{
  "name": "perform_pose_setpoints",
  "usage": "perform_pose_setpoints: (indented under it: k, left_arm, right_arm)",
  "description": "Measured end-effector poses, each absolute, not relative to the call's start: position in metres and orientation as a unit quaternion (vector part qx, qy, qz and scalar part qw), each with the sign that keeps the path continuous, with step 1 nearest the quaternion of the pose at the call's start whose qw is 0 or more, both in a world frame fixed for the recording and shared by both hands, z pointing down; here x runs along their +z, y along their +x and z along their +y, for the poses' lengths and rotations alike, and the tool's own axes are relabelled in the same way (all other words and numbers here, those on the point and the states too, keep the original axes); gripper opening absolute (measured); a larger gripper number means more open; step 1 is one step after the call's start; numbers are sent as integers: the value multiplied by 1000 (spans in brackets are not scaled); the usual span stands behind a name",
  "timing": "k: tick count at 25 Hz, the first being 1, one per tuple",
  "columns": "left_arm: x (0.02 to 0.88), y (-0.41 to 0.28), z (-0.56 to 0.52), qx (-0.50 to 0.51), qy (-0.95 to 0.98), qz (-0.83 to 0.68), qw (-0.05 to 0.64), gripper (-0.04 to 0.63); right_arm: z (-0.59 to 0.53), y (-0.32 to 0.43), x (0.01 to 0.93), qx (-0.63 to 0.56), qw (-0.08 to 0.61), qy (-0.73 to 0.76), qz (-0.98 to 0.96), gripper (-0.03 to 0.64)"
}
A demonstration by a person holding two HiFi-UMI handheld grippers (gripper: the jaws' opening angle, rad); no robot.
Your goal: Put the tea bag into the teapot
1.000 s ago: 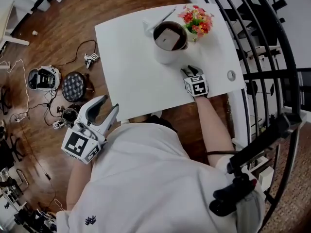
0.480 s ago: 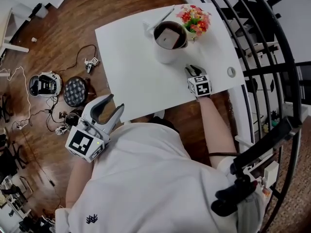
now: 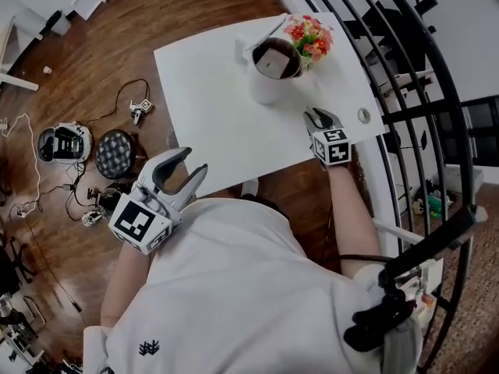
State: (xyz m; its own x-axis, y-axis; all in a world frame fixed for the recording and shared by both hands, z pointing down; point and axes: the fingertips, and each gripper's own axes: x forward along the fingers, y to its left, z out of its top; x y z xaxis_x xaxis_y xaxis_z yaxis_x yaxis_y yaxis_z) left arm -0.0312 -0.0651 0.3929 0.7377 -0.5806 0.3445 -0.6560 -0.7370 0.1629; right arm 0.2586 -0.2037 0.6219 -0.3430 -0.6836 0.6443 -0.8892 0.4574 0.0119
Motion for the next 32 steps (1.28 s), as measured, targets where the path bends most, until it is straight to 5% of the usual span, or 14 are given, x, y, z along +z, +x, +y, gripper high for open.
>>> perform_pose_setpoints:
  k: [32]
  left_arm:
    - [402, -140, -37, 92, 888, -431, 135, 144]
  right_arm:
    - [-297, 152, 457, 72, 268, 432, -858, 109]
